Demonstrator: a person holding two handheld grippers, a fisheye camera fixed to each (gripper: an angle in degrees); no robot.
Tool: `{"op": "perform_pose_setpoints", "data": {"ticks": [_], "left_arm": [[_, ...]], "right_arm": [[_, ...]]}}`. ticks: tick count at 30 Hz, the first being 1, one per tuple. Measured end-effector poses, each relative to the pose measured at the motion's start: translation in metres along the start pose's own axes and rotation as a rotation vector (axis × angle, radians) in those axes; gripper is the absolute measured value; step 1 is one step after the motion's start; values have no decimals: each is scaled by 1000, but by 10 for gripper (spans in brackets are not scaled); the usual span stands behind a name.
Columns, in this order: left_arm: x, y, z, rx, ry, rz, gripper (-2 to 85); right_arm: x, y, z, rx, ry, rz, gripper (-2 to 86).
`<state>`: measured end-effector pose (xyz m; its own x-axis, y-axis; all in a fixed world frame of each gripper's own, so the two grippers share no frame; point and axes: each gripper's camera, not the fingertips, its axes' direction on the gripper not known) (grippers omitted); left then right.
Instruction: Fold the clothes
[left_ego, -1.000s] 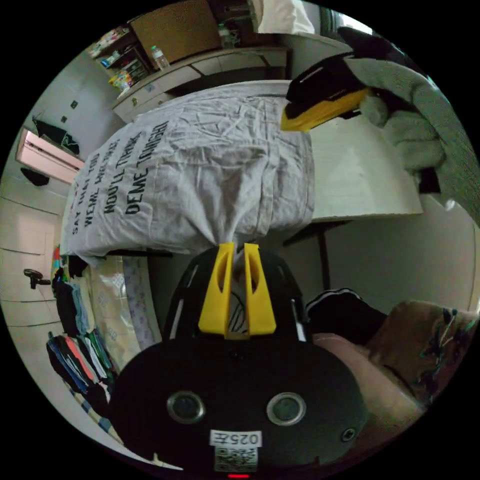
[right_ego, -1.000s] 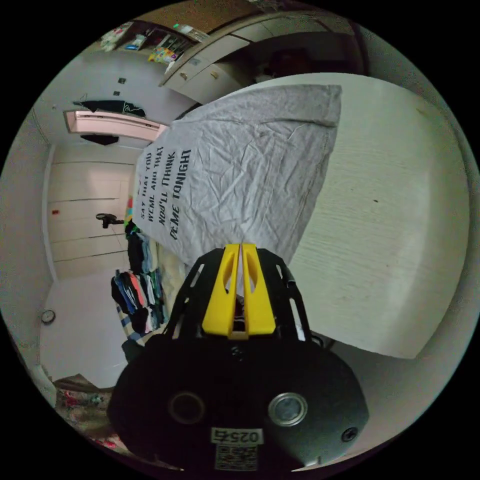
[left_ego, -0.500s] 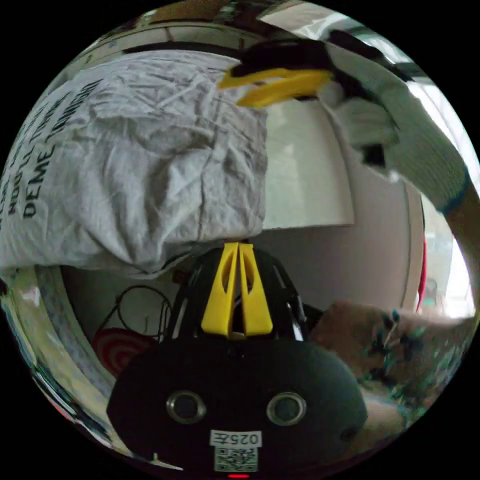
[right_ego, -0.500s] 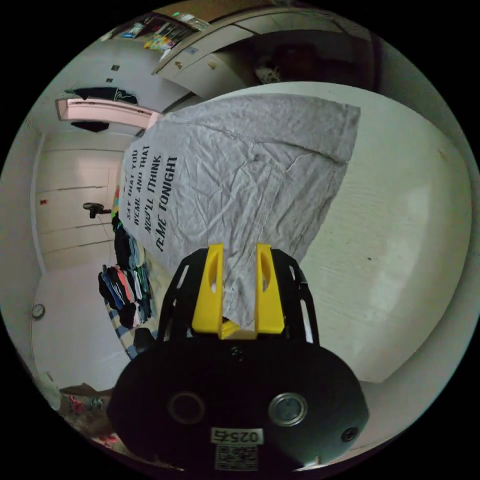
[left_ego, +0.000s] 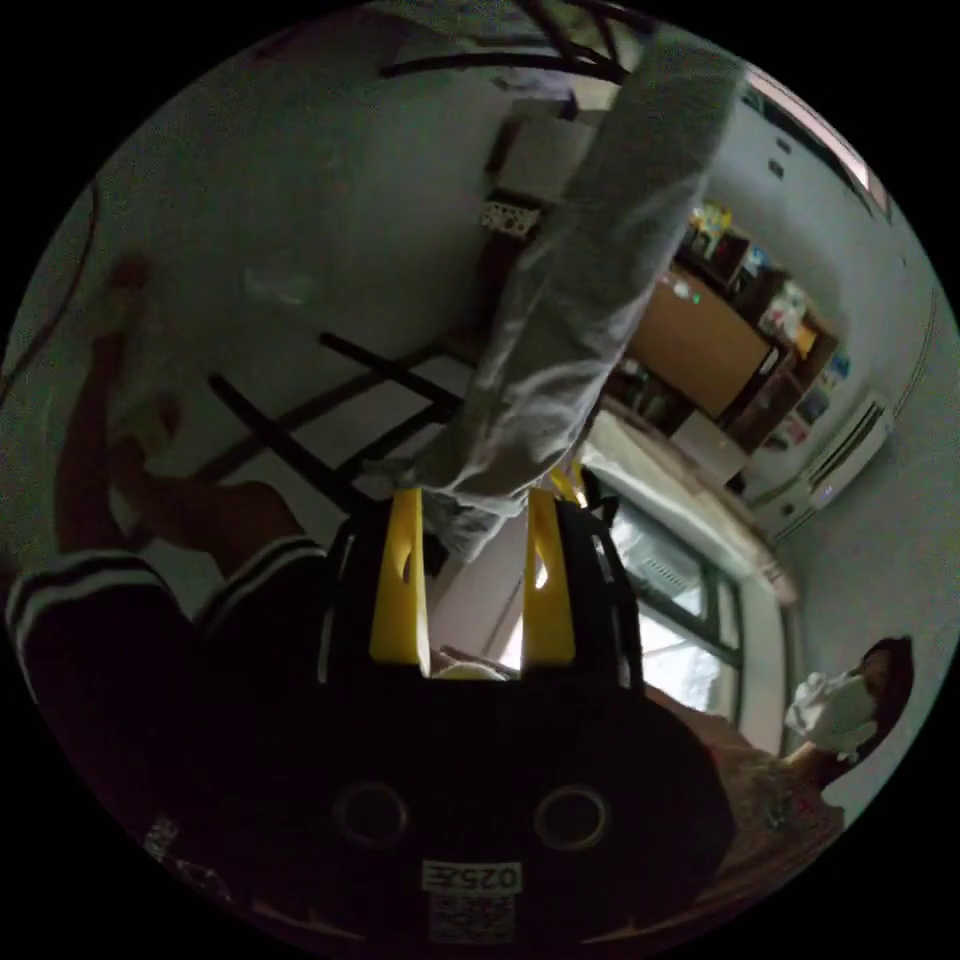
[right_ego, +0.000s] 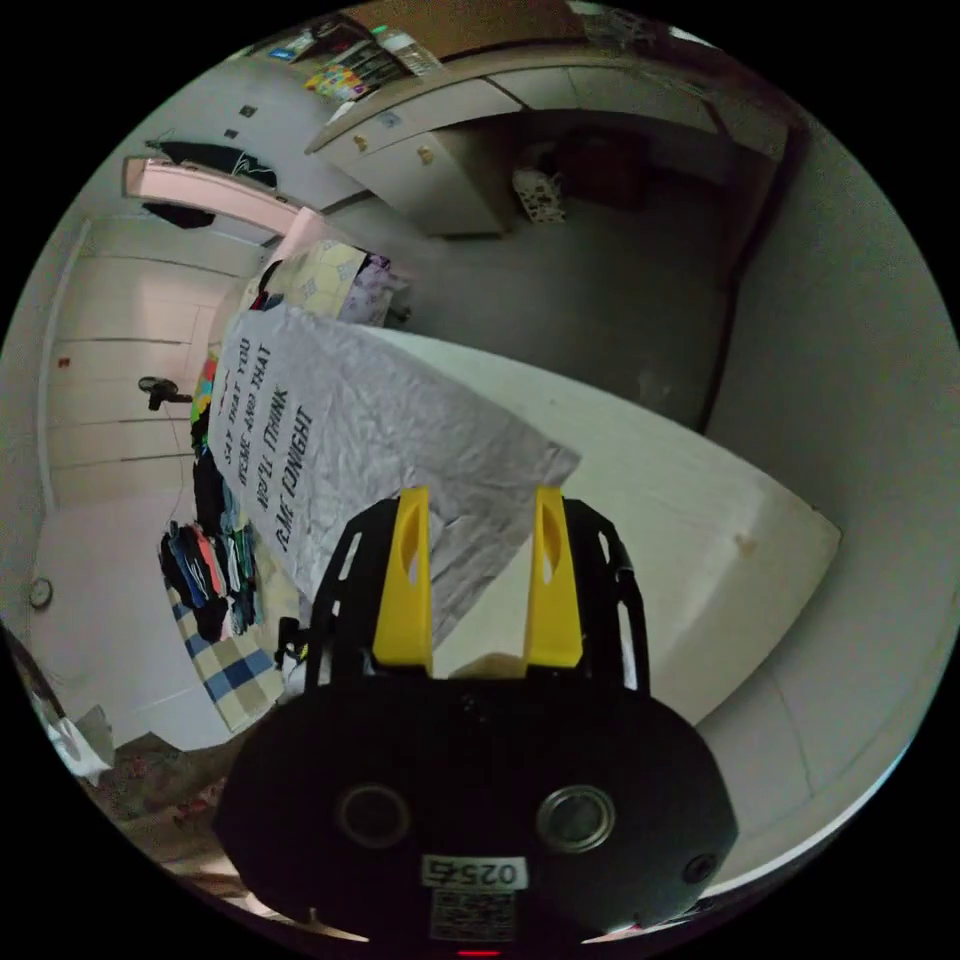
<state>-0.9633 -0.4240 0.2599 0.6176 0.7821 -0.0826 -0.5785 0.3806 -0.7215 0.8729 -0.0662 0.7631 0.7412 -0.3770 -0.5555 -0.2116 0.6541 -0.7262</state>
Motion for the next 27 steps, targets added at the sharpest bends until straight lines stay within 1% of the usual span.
{"op": "perform_pose_setpoints", "data": {"ticks": [2,4,6,7,9,10,13,14,15,17,19,21,23,27], "left_arm": [[-17,8,5,1,67,-104,111],[-31,20,19,-23,180,-179,112],[-42,42,30,55,362,-255,110],[-44,47,33,74,397,-275,110],[-49,56,44,101,477,-324,106],[-50,57,45,107,486,-328,104],[-53,54,49,177,595,-342,90],[-53,52,47,220,647,-349,72],[-51,51,42,263,645,-361,44],[-43,49,31,295,604,-355,5],[-31,49,22,296,563,-349,-3],[-9,52,10,243,462,-357,-7],[10,57,7,166,407,-367,-8],[59,76,-3,40,289,-352,-9]], "right_arm": [[18,-8,-3,-2,-37,28,157],[34,-12,-1,-2,-59,68,156],[52,-10,10,-18,-77,116,149],[55,-8,14,-21,-90,122,141],[62,3,11,69,-159,132,119],[64,4,15,62,-194,142,118],[76,19,18,147,-251,225,68],[81,23,19,163,-251,247,40],[87,25,21,162,-259,257,7],[95,24,25,130,-320,241,-1],[104,29,19,142,-341,276,-5],[113,36,2,179,-395,266,-7],[120,43,-13,192,-422,266,-8],[136,63,-54,212,-373,244,-8]]}}
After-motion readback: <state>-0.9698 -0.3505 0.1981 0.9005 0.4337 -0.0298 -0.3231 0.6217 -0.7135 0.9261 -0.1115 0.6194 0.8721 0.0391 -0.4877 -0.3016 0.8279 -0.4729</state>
